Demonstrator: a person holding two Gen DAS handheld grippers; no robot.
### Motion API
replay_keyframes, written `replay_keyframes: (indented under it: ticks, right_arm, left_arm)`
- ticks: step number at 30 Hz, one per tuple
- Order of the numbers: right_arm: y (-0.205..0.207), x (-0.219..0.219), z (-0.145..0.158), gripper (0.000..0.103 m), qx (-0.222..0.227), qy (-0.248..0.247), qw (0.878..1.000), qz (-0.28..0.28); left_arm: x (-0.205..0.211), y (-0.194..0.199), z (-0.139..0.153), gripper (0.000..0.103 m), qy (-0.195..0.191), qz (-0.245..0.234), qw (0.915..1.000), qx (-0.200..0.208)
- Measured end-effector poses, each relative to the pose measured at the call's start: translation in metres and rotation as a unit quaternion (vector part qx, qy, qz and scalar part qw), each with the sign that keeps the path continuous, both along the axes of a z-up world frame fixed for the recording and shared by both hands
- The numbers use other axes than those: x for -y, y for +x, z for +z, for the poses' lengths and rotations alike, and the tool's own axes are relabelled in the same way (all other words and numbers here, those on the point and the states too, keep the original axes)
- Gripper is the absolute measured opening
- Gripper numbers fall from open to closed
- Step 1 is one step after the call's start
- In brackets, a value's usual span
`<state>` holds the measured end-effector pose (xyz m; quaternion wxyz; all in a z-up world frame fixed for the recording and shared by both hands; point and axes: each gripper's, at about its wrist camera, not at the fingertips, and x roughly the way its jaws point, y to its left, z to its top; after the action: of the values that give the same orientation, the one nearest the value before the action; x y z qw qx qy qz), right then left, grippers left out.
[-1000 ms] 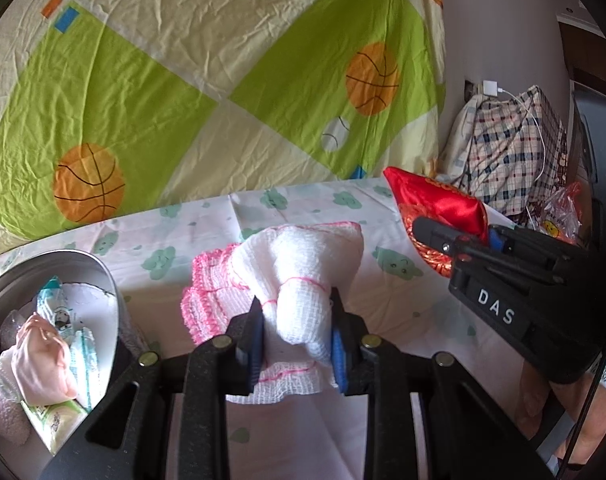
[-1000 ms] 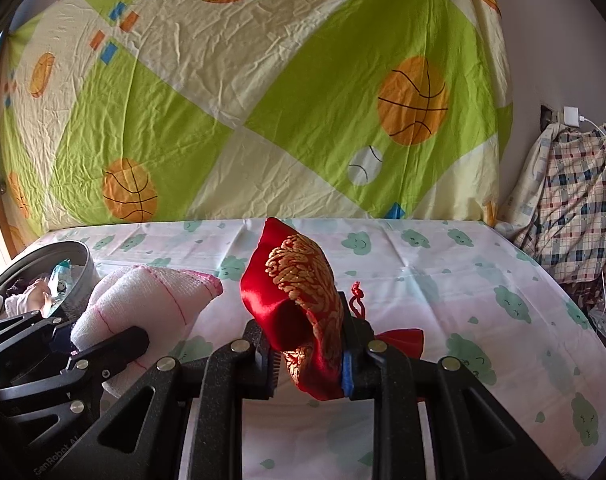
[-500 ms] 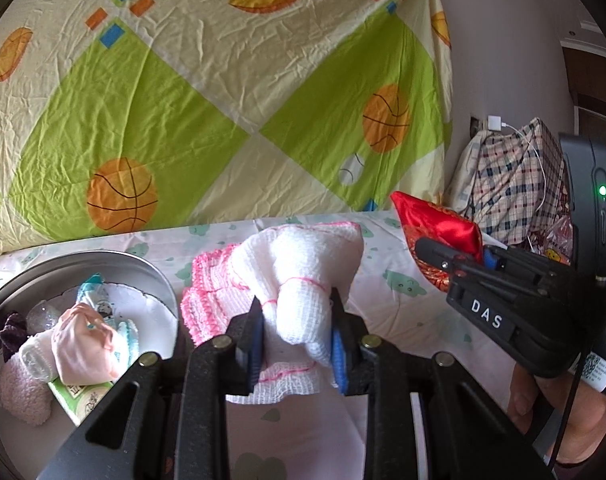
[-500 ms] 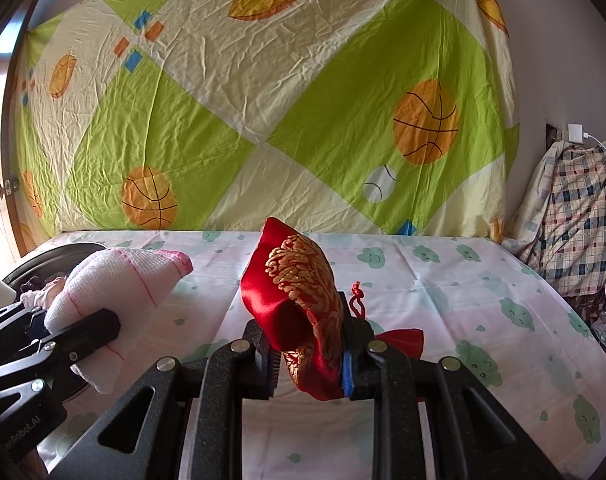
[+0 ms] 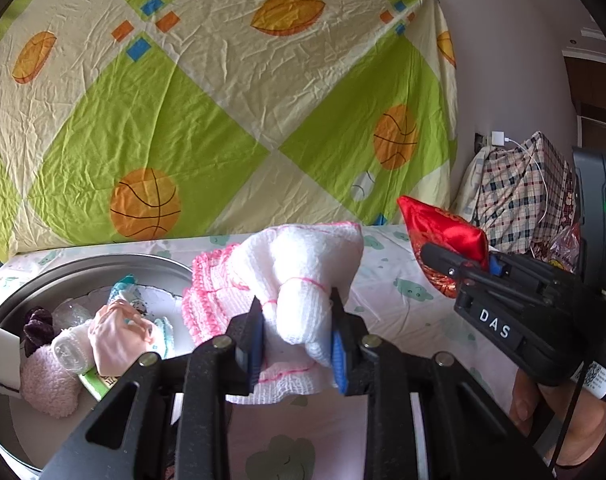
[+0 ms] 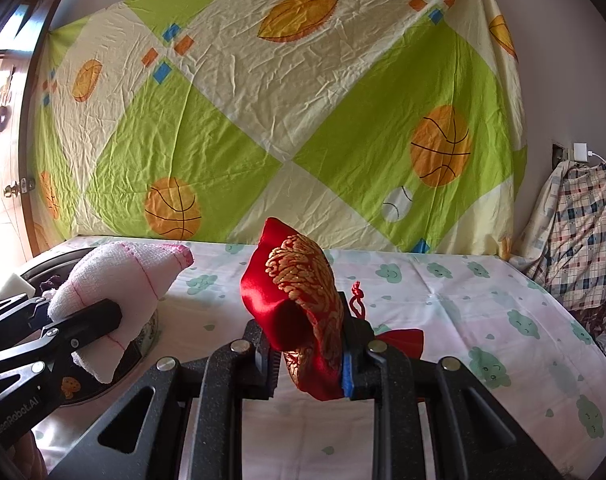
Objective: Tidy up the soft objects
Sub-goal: 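Carry the pink-edged cloth with the left gripper toward the tin while the right carries the red pouch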
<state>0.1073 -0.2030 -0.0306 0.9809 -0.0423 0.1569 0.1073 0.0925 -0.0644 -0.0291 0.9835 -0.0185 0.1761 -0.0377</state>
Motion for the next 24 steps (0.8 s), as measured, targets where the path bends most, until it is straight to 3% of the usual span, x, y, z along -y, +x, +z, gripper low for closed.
replay_keyframes:
  ticks: [24]
  right_arm:
    - [-0.024, -0.023, 0.002, 0.025, 0.012, 0.013, 0.999, 0.035]
  left_arm:
    - [-0.027, -0.028, 0.002, 0.026, -0.007, 0.023, 0.9995, 0.022]
